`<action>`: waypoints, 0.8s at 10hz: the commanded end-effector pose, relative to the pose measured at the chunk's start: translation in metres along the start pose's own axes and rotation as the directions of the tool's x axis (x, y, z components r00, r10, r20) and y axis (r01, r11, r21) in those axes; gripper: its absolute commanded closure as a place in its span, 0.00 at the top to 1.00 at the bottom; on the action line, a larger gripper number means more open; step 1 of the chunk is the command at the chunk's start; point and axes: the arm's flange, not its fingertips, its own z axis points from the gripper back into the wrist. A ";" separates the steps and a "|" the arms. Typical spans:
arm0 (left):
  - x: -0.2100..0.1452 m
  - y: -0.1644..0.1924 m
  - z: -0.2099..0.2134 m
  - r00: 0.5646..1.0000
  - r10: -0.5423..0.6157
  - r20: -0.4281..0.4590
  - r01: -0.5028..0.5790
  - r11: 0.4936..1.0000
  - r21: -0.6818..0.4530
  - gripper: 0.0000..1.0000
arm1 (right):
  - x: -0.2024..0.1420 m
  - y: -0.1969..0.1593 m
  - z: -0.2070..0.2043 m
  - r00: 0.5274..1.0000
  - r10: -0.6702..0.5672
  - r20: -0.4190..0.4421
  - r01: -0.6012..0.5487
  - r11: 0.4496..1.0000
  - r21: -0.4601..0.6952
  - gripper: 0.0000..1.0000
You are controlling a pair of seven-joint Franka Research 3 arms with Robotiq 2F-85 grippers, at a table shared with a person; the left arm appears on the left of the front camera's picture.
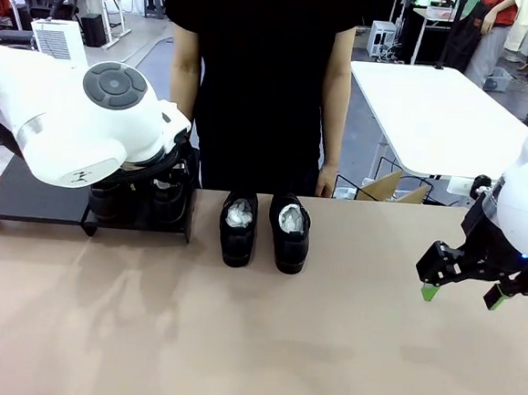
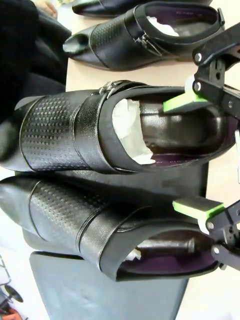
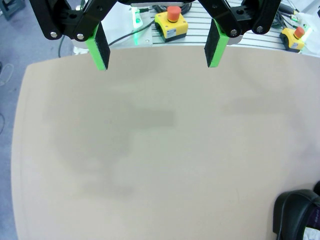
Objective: Organize the shoes by placing them on the stand.
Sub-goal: Place the Shoe from the middle of the table onto the Shoes Stand, then pick up one Shoe and place it in the middle of the table.
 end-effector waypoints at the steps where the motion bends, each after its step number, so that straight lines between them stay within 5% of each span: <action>1: 0.002 0.002 0.000 1.000 0.006 0.004 -0.006 1.000 -0.002 1.00 | -0.001 0.001 0.001 1.000 -0.011 -0.001 0.011 1.000 0.008 1.00; 8: 0.002 0.002 0.000 1.000 0.006 0.004 -0.006 1.000 -0.002 1.00 | -0.001 0.001 0.001 1.000 -0.011 -0.001 0.011 1.000 0.008 1.00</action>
